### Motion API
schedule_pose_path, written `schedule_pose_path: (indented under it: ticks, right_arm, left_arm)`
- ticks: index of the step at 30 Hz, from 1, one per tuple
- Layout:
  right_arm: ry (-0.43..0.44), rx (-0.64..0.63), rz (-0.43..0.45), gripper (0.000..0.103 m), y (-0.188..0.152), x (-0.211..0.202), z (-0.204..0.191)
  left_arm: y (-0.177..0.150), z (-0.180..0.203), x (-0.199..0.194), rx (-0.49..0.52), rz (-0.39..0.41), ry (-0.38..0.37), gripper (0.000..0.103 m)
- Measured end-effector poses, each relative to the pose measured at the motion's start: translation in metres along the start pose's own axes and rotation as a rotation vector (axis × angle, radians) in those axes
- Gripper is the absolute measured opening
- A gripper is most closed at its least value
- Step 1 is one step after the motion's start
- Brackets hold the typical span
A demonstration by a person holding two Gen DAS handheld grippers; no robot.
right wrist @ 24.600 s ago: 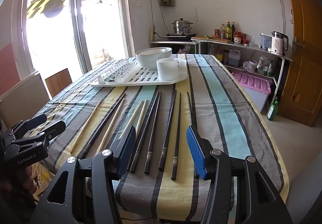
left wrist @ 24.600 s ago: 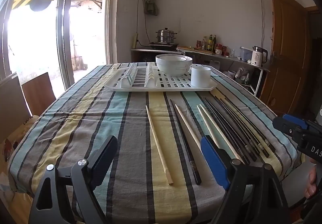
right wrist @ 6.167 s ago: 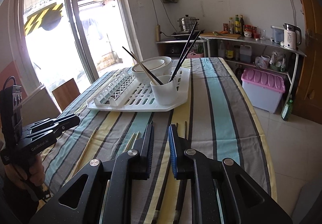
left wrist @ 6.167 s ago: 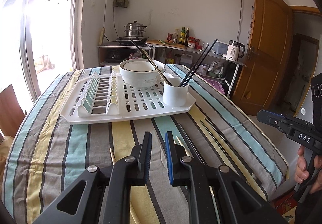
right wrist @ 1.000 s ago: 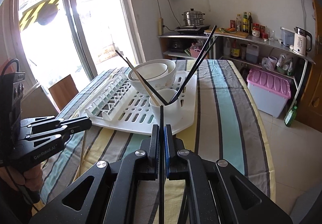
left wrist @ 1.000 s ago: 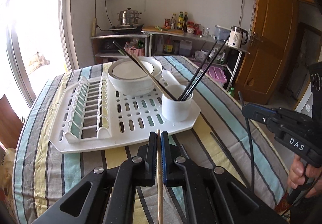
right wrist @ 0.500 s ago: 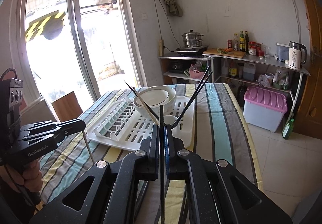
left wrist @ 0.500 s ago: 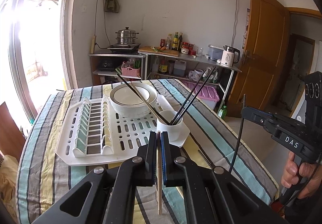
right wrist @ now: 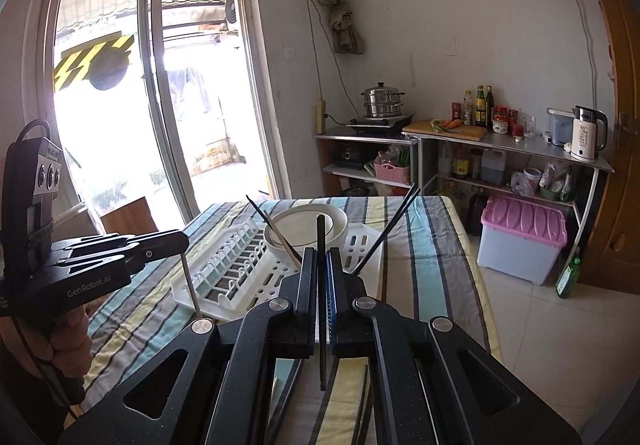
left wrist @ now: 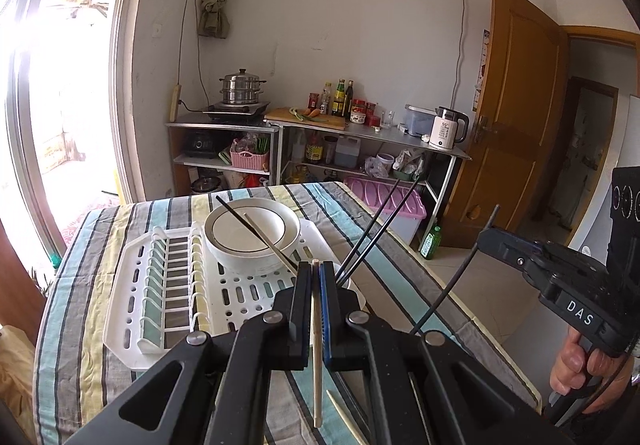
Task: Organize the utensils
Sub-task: 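Lower the left tool's chopstick into the white cup and open it while the right tool releases its own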
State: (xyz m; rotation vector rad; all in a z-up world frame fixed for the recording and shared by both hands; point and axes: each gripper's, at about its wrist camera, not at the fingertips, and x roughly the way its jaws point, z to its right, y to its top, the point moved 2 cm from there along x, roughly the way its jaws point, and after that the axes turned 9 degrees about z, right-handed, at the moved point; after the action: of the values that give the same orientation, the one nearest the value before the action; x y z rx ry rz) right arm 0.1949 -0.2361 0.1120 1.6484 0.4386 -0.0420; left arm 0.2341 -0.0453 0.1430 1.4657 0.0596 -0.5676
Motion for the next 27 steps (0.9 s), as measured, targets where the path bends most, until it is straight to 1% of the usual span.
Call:
schedule_pose_path:
  ticks: [7,12,16,22,27]
  right_arm:
    - [0.006,0.007,0.046,0.004,0.031,0.014,0.003]
    - [0.011,0.015,0.075,0.004,0.052,0.027,0.005]
    - [0.012,0.021,0.095,0.004,0.063,0.039,0.009]
    - [0.011,0.045,0.098,0.004,0.067,0.060,0.016]
    - [0.008,0.054,0.074,0.004,0.060,0.077,0.019]
  left_arm:
    - [0.044,0.000,0.026,-0.021,0.038,-0.027,0.003]
    - [0.074,-0.001,0.042,-0.034,0.084,-0.034,0.003]
    - [0.091,-0.003,0.059,-0.040,0.108,-0.034,0.004]
    - [0.097,-0.006,0.091,-0.043,0.110,-0.029,0.004]
    - [0.087,-0.012,0.117,-0.059,0.085,-0.039,0.004]
